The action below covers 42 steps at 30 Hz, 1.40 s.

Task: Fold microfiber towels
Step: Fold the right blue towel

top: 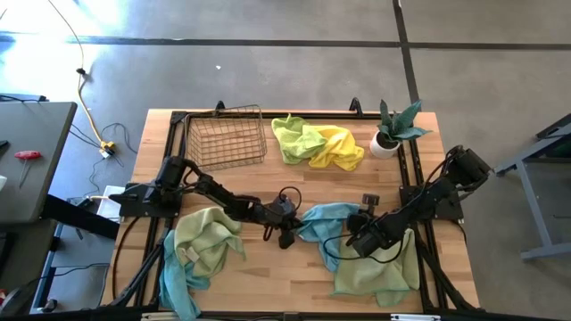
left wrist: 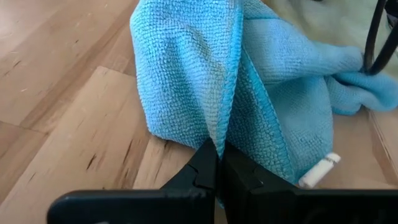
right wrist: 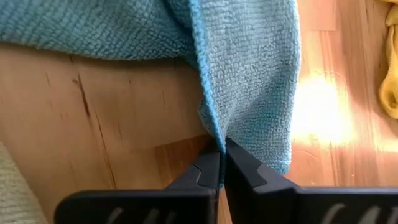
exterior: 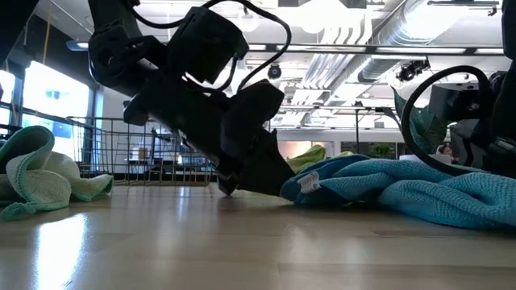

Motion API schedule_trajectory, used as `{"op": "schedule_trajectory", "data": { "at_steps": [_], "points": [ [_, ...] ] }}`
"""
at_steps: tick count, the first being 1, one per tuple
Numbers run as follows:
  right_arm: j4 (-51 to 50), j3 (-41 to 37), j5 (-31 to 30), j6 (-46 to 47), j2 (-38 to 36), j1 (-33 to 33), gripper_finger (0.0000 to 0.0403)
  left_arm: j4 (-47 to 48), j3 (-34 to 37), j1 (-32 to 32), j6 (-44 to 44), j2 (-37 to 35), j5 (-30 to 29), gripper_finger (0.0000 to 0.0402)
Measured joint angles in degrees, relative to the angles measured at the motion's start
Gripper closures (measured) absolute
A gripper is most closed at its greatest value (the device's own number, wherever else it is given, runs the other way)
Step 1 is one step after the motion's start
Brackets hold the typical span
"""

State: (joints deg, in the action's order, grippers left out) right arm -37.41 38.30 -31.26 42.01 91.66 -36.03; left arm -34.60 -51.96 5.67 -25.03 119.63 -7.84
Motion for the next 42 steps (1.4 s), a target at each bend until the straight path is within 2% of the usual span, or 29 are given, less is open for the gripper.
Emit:
{"op": "schedule_trajectory", "data": {
  "at_steps": [6, 14, 18, 22, 29, 35, 38, 42],
  "points": [
    [0.0, 0.0, 0.0, 3.0, 0.0, 0.0, 0.0402, 2.9, -1.5, 0.5, 1.3, 0.0, -3.6, 0.0399],
    [0.1, 0.0, -0.1, 3.0, 0.0, 0.0, 0.0402, 23.5, -11.8, 0.5, 1.7, 0.0, -10.3, 0.0399],
    [0.8, 0.0, -0.1, 3.0, 0.0, 0.3, 0.0403, 26.3, -13.9, 0.5, 4.3, 0.1, -11.6, 0.0399],
    [0.8, 1.2, 0.6, 1.4, 0.0, 2.0, 0.0403, 26.7, -14.8, 0.5, 4.6, 0.1, -11.5, 0.0399],
    [0.9, 5.2, 0.3, -10.8, 0.0, 5.7, 0.0403, 28.6, -16.0, 0.5, 4.8, 0.1, -9.5, 0.0399],
    [0.0, 7.7, 0.2, -10.0, 0.0, 7.3, 0.0403, 30.5, -16.9, 1.4, 10.4, 0.1, -3.5, 0.0399],
    [-1.7, 9.6, 0.1, -11.1, 0.0, 7.1, 0.0403, 31.4, -16.9, 2.8, 14.1, -0.5, -3.2, 0.0400],
    [-6.5, 12.1, 0.0, -11.6, 0.0, 6.3, 0.0403, 33.2, -17.0, 4.4, 14.0, -3.4, -4.6, 0.0401]
  ]
}}
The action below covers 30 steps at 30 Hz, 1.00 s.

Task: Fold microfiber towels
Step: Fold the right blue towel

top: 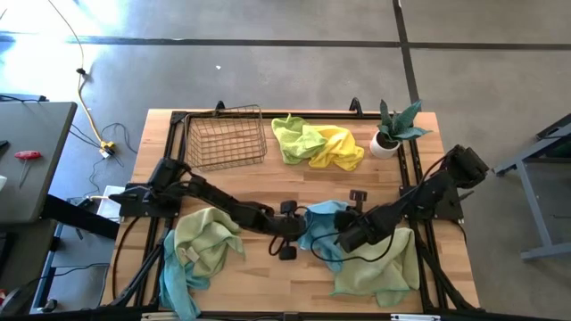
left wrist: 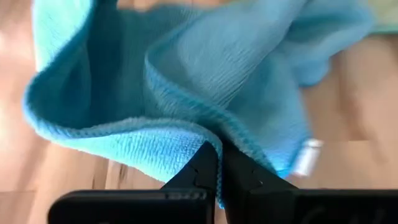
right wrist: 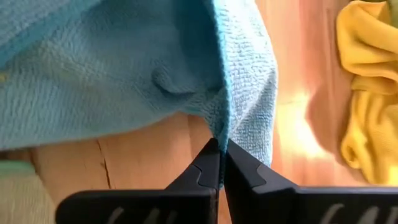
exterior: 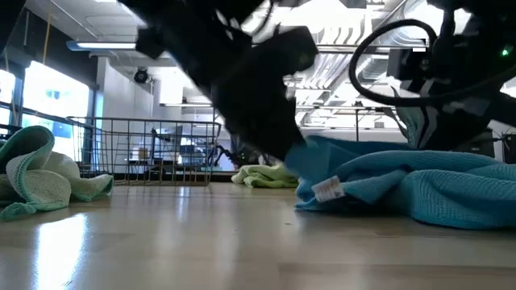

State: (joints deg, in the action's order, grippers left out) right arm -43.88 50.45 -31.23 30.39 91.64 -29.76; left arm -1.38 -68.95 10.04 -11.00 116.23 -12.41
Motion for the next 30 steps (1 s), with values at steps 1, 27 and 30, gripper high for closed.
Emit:
{"op": "schedule_trajectory", "data": {
  "at_steps": [1, 27, 30],
  "points": [
    [-1.4, 0.7, 0.0, 0.0, 0.0, -0.1, 0.0403, 0.9, 0.0, 0.3, -0.7, -0.8, -0.8, 0.0401],
    [-35.1, 18.5, -18.0, -2.6, -0.1, 1.7, 0.0403, 22.9, 0.0, 1.6, 18.7, -25.5, -29.6, 0.0401],
    [-37.9, 20.1, -20.5, -2.9, -0.1, 2.7, 0.0403, 22.8, 0.0, 1.6, 27.6, -25.8, -33.7, 0.0401]
  ]
}}
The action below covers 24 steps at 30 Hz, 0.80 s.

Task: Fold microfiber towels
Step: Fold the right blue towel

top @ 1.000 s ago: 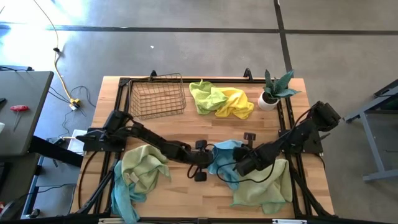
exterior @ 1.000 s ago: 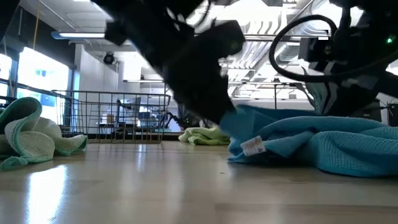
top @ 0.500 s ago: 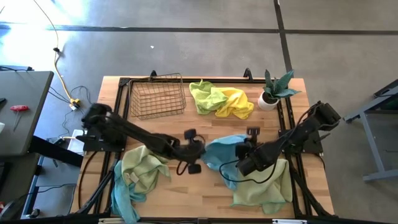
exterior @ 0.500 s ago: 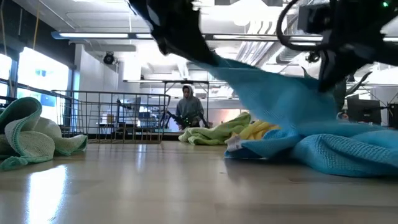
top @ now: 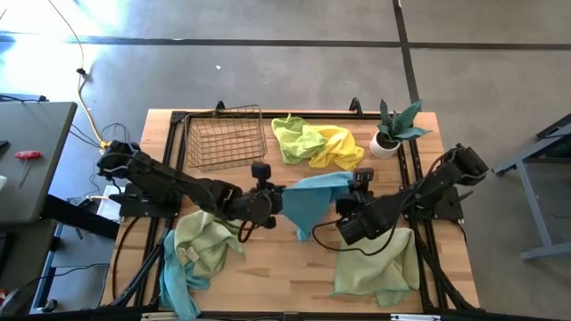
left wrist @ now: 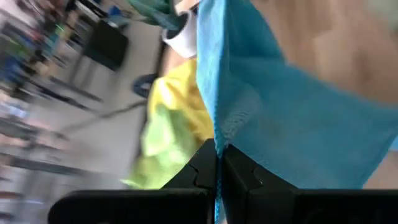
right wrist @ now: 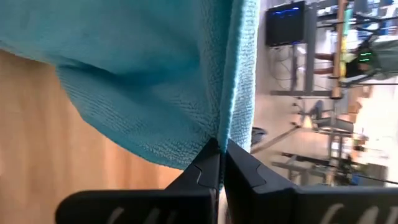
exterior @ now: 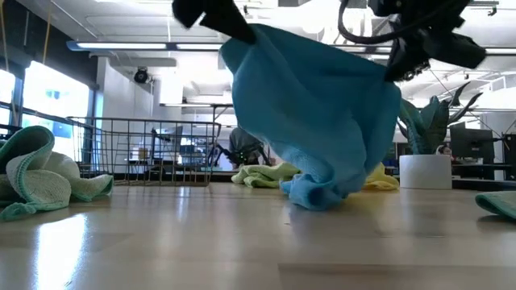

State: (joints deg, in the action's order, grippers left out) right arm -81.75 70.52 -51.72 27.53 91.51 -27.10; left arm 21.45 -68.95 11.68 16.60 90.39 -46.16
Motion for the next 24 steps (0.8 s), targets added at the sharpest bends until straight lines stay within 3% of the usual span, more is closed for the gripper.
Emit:
{"op": "schedule_trajectory", "data": {
  "at_steps": [6, 13, 19, 24],
  "points": [
    [-4.2, 4.1, -5.0, -0.1, 0.0, 1.3, 0.0403, -0.2, 0.0, 0.0, 17.4, -0.1, -8.1, 0.0401],
    [-6.5, 8.6, -8.6, -1.1, 0.0, 2.4, 0.0403, -3.5, 0.0, 1.1, 29.1, -0.1, -21.5, 0.0401],
    [-8.3, 12.6, -15.0, -6.2, 0.0, 2.5, 0.0403, -13.5, 0.0, 2.4, 44.7, -0.1, -31.0, 0.0401],
    [-8.3, 16.6, -16.0, -10.1, 0.0, 2.8, 0.0403, -25.1, 0.0, 2.2, 51.6, -0.2, -34.5, 0.0401]
  ]
}}
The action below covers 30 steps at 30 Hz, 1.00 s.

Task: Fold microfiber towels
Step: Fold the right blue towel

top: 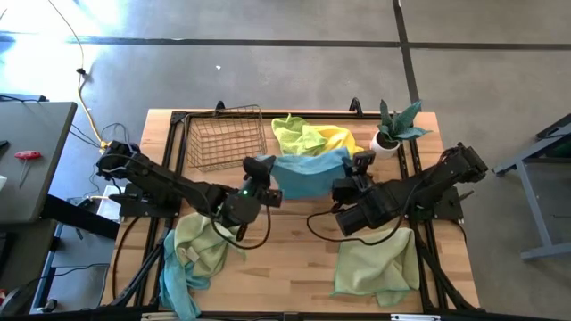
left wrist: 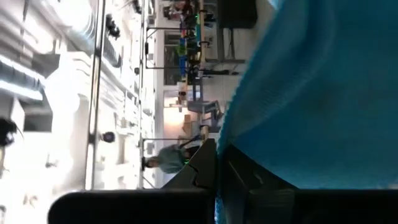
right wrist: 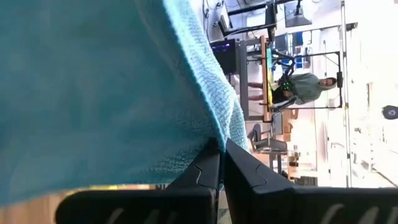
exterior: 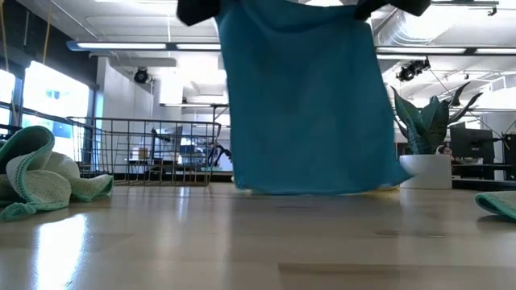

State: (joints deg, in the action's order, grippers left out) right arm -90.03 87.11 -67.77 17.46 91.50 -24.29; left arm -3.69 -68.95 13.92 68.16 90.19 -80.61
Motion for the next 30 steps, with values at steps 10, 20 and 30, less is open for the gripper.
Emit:
{"op": "schedule_trajectory", "data": {
  "at_steps": [10, 20, 30],
  "points": [
    [0.0, 2.9, -2.2, -5.9, -1.0, 6.1, 0.0403, -2.1, 0.0, -3.6, 0.0, -5.0, 0.2, 0.0401],
    [2.1, 2.9, -1.8, -6.0, -7.6, 16.6, 0.0403, -4.7, 0.0, -10.5, 3.9, -7.8, 10.3, 0.0401],
    [19.3, 2.8, 7.1, -17.9, -10.6, 23.9, 0.0403, -10.5, 0.0, -14.1, 7.5, -7.9, 12.6, 0.0401]
  ]
}}
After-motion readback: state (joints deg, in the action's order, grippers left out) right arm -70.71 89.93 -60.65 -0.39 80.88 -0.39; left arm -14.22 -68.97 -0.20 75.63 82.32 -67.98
